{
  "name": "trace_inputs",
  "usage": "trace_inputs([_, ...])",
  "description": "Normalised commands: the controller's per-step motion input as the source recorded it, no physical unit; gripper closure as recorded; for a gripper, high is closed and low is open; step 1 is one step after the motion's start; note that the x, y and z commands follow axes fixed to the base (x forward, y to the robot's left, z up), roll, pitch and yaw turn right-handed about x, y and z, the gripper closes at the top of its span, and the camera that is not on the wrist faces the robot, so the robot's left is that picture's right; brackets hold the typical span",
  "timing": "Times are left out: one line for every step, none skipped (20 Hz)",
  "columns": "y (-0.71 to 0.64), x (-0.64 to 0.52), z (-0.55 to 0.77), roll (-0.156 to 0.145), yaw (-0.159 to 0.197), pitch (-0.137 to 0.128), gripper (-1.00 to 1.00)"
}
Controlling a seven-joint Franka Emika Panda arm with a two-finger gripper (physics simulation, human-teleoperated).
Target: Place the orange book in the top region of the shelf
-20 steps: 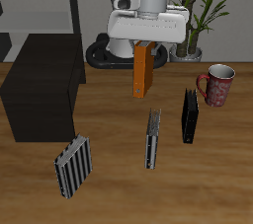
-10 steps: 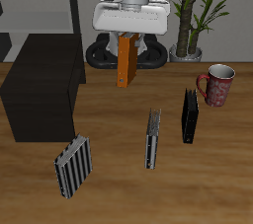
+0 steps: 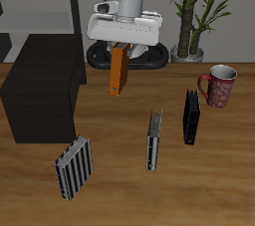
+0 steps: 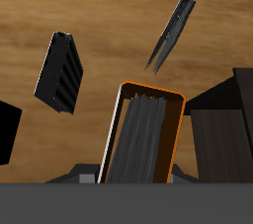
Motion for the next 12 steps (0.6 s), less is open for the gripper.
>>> trace_inputs([-0.01,-0.23,-0.17,-0.075,0.1,-0.044,1.0])
trace_inputs([0.06,-0.24,-0.24,-0.169,0.031,0.05,1.0])
trace_inputs([0.19,-0.24,-0.23,-0.065,0.114,0.049,1.0])
trace_inputs([0.0,-0.15,-0.28,-0.25,0.097,0.087,1.0])
trace_inputs([0.23,-0.25,-0.15,-0.144,0.133,-0.003,1.0])
trace_inputs([0.19,-0.12,-0.16,-0.102,0.165,0.024,1.0])
trace_inputs([0.08,-0.17,-0.13,-0.293,0.079,-0.004,1.0])
trace_inputs([0.27,-0.16,-0.08,-0.106,0.154,-0.057,1.0])
trace_inputs([0.11,-0.21,-0.07,-0.189,-0.031,0.049,1.0])
trace_inputs([0.29,-0.19,-0.04,-0.122,0.106,-0.017,1.0])
trace_inputs([0.21,-0.16,0.01,-0.11,0.051,-0.031,1.0])
trace_inputs([0.18,-0.11,-0.03,-0.103,-0.03,0.032,1.0])
